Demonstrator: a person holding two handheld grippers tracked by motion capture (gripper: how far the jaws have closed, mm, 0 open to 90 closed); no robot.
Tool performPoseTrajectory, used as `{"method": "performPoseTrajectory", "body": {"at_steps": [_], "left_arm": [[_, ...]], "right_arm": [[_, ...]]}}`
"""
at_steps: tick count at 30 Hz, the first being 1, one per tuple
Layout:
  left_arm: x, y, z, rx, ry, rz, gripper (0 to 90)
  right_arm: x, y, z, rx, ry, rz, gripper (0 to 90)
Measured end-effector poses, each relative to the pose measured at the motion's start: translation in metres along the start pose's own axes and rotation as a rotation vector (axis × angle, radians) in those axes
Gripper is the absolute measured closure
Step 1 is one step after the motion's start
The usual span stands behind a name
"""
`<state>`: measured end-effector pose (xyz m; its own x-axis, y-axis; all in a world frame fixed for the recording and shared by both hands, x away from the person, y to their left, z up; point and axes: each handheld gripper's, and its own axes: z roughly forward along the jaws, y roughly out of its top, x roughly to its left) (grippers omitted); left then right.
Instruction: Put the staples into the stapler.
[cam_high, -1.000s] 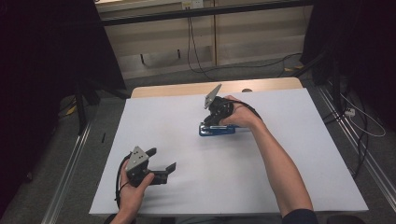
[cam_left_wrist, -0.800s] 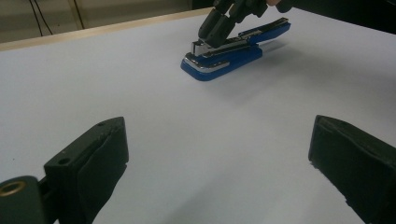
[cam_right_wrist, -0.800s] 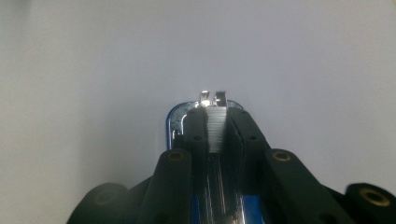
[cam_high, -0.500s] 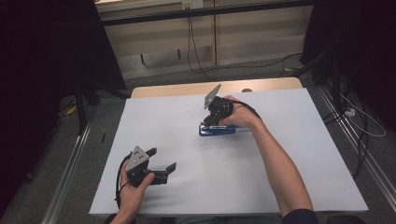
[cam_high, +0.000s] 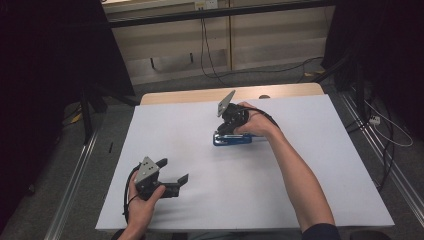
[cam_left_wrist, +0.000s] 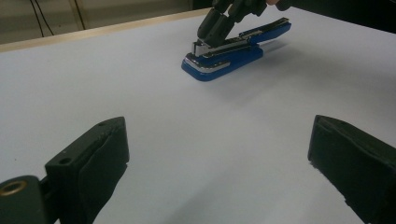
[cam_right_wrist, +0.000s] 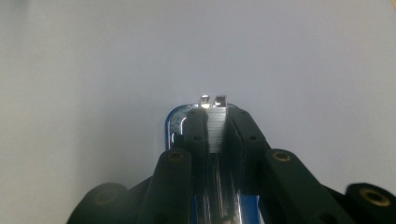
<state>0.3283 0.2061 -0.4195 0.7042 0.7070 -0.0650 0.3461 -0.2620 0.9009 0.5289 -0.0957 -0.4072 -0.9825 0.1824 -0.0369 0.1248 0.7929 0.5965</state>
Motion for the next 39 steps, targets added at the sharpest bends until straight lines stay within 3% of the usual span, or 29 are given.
{"method": "performPoseTrajectory", "body": {"at_steps": [7,18,25,32,36,39], "left_arm": [[0.0014,0.0003,-0.0017,-0.009,0.017,-0.003,5.4],[0.0007,-0.0005,-0.0006,-0.002,0.005,-0.008,5.4],[-0.0003,-0.0005,0.0003,0.004,0.002,-0.001,5.4],[0.0000,-0.0004,0.0001,0.003,0.002,-0.003,5.4],[0.0002,-0.0004,0.0000,0.000,0.001,-0.005,5.4],[0.0008,-0.0003,-0.0004,0.002,0.004,-0.003,5.4]], "right_arm": [[-0.0003,0.0000,0.0012,-0.013,0.003,0.011,79.0],[-0.0015,-0.0008,0.0017,-0.022,-0.001,0.029,76.1],[-0.0025,-0.0026,0.0010,-0.027,-0.015,0.072,66.2],[-0.0034,-0.0032,-0.0045,-0.049,-0.049,0.116,49.8],[-0.0017,-0.0049,-0.0067,-0.062,-0.067,0.172,44.1],[-0.0018,-0.0071,-0.0079,-0.075,-0.094,0.200,34.8]]}}
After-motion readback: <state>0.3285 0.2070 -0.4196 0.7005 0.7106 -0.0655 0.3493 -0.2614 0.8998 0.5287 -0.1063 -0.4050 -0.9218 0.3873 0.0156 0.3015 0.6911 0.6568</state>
